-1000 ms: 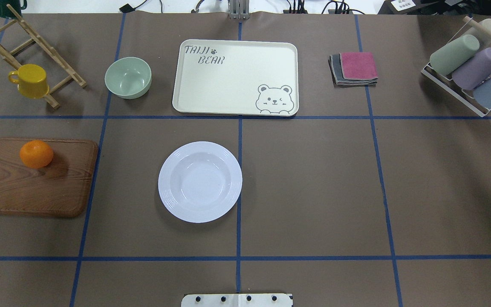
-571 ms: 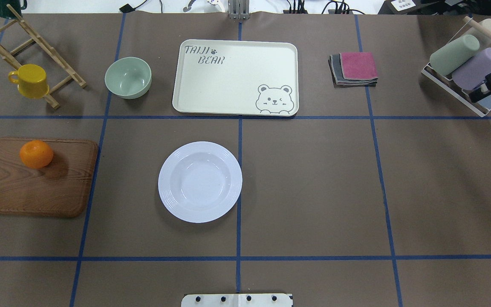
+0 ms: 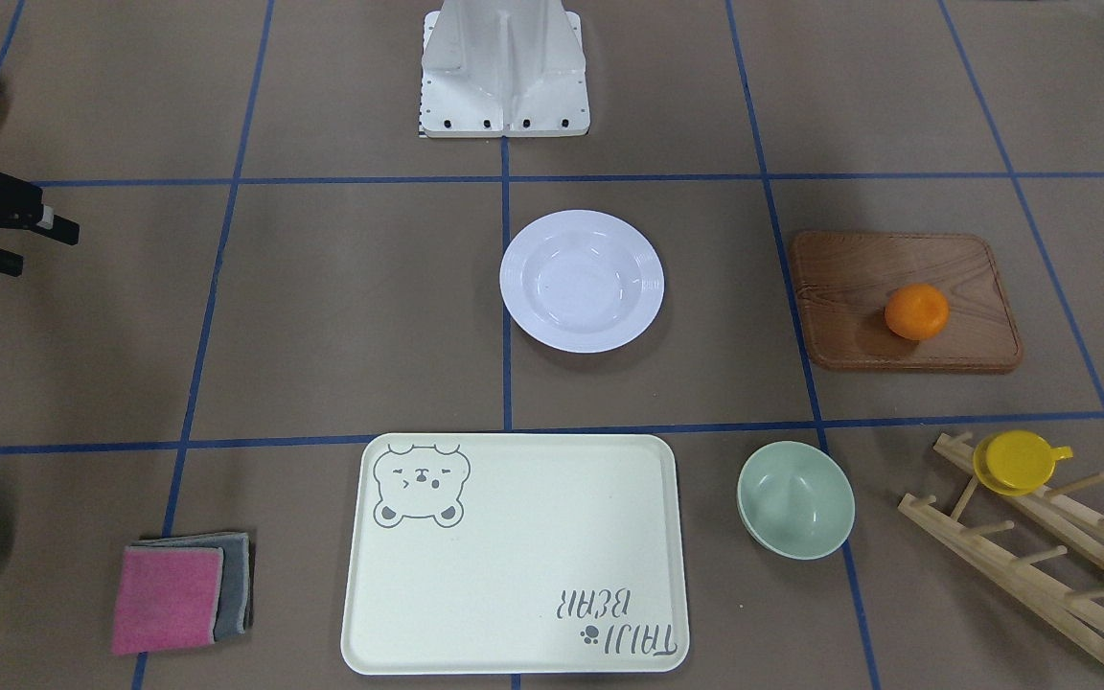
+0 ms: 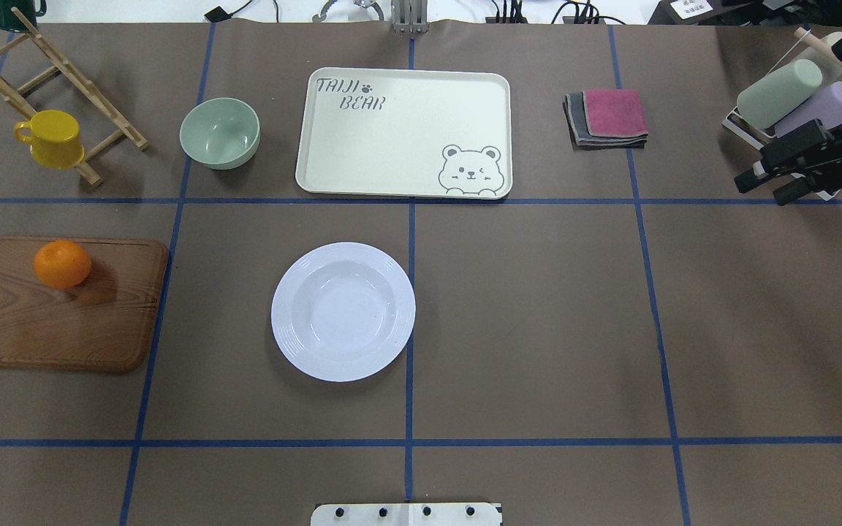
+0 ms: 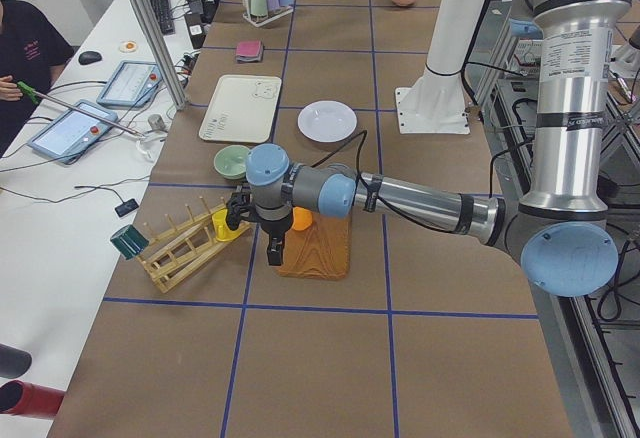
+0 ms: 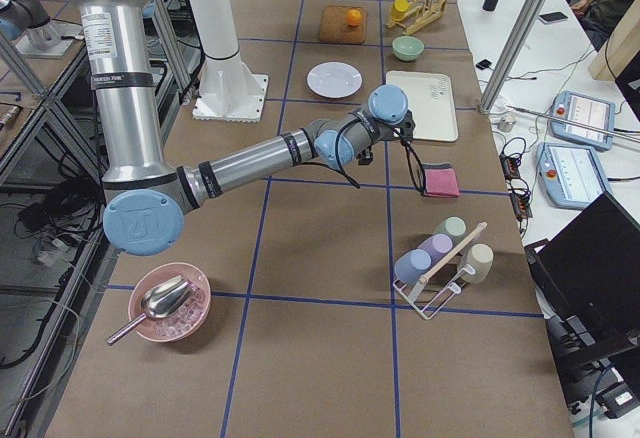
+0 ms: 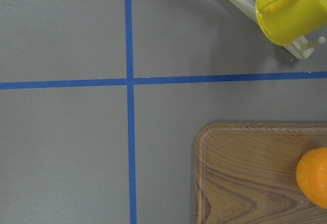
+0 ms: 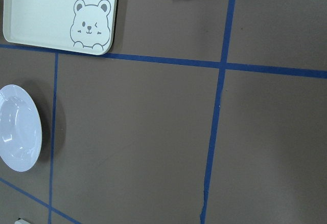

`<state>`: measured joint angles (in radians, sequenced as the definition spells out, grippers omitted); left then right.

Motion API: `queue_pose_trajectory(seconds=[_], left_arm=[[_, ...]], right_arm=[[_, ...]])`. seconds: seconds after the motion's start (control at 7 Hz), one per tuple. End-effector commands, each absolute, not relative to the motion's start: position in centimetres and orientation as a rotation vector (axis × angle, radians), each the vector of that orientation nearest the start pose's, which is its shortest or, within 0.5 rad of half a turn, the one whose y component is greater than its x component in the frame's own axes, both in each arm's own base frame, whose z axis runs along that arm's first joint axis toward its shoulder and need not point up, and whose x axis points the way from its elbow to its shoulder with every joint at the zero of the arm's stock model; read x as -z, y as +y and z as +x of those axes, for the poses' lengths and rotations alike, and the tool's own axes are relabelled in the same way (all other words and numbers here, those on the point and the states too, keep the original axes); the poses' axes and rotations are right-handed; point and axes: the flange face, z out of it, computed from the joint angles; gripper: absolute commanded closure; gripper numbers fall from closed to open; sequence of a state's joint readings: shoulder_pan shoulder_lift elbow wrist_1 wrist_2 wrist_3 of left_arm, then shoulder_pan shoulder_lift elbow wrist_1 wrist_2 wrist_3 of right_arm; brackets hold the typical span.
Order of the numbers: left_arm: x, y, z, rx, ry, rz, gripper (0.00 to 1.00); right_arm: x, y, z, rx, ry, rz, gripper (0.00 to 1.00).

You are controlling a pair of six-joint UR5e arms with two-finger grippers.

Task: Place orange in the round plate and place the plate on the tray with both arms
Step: 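Move the left gripper toward the orange while the right gripper advances toward the white plate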

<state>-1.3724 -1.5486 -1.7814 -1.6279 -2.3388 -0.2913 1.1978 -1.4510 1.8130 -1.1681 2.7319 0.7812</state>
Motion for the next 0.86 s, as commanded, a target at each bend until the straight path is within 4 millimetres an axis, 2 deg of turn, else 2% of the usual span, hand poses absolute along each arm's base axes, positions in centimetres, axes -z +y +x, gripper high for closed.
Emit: queue_pose_trajectory(seconds=[0.0, 0.14, 0.43, 0.57, 0.71], left_arm=[[-55.5, -49.3, 4.7, -0.003, 0.807, 0.043, 0.00], [-55.0, -49.2, 5.8, 0.012, 0.810, 0.033, 0.00], [-54.1, -49.1, 7.9, 0.051, 0.832, 0.034, 0.00], [-53.8, -49.0, 9.1, 0.063, 0.843, 0.034, 0.00], [-53.4, -48.7, 11.1, 0.077, 0.852, 0.019, 0.00]], right_arm=[[-38.4, -46.9, -21.6, -0.020, -1.328, 0.000, 0.01], [-37.8, -45.5, -23.9, -0.054, -1.367, -0.015, 0.01], [-37.0, -43.6, -26.7, -0.080, -1.415, -0.011, 0.02], [-36.3, -42.3, -29.4, -0.152, -1.443, -0.006, 0.03], [-35.9, -40.1, -32.7, -0.215, -1.477, -0.037, 0.02]])
